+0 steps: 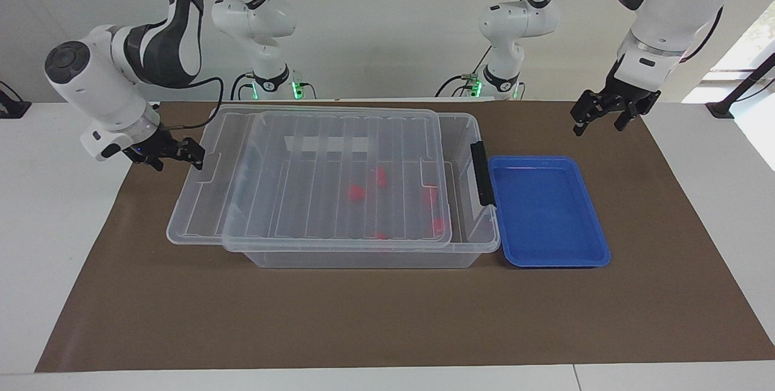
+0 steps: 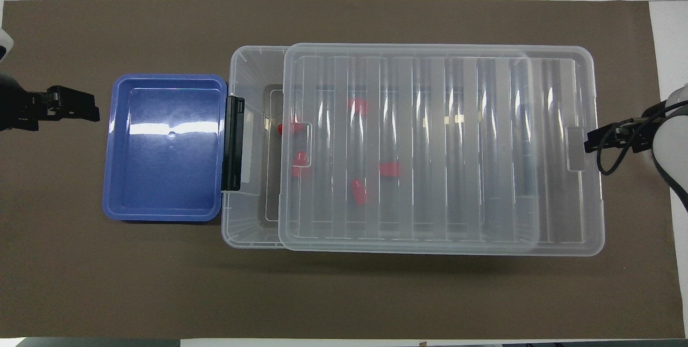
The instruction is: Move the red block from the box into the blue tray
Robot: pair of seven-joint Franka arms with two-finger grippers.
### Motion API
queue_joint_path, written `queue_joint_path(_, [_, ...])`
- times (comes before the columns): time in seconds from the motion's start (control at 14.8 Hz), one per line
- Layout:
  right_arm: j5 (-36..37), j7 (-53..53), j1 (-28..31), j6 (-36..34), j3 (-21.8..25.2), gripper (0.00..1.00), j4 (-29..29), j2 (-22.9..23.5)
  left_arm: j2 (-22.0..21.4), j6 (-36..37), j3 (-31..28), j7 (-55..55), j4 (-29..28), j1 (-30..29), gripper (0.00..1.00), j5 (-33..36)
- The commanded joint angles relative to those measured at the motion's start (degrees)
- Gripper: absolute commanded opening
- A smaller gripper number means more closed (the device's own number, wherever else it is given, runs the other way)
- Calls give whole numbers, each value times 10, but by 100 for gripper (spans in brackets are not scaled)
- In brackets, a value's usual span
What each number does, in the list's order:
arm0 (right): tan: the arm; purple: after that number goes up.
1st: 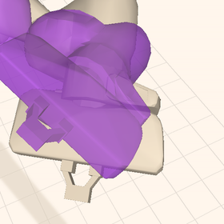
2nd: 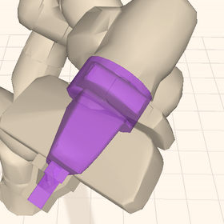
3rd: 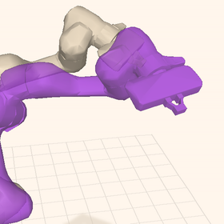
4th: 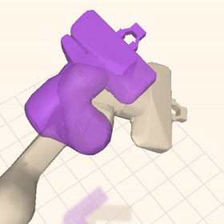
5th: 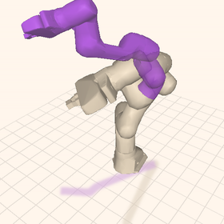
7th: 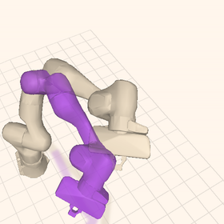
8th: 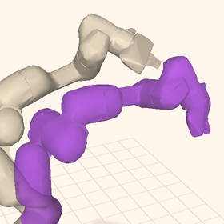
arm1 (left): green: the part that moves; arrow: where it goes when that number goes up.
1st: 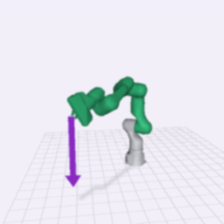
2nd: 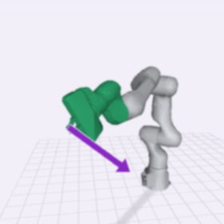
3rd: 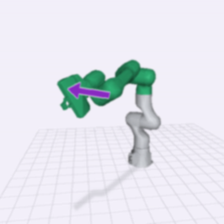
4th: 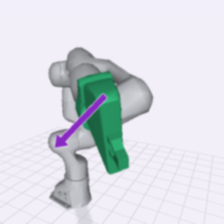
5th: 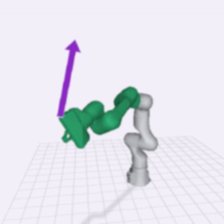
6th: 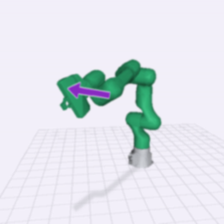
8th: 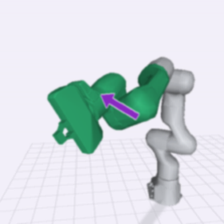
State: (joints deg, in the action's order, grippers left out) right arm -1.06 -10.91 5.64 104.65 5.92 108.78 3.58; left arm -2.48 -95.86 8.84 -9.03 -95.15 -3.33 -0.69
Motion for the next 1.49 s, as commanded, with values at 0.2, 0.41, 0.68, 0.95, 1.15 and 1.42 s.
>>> queue_joint_path(0.2, [2,-53,10,12,25,100,10,-8,-9,8,-5,38,6,-4,100,-2])
queue_joint_path(0.41, [2,-75,10,12,41,100,8,-7,-9,0,-8,52,7,-4,100,-2])
queue_joint_path(0.68, [3,-111,10,24,66,100,8,-7,-12,-1,-8,67,9,-4,100,1])
queue_joint_path(0.95, [10,-134,11,32,87,100,9,-6,-22,8,-1,66,16,-2,100,-1])
queue_joint_path(1.15, [12,-141,11,33,94,100,9,-6,-32,11,16,63,15,4,100,-2])
queue_joint_path(1.42, [14,-151,11,40,103,100,9,-5,-40,11,21,56,9,57,100,-3])
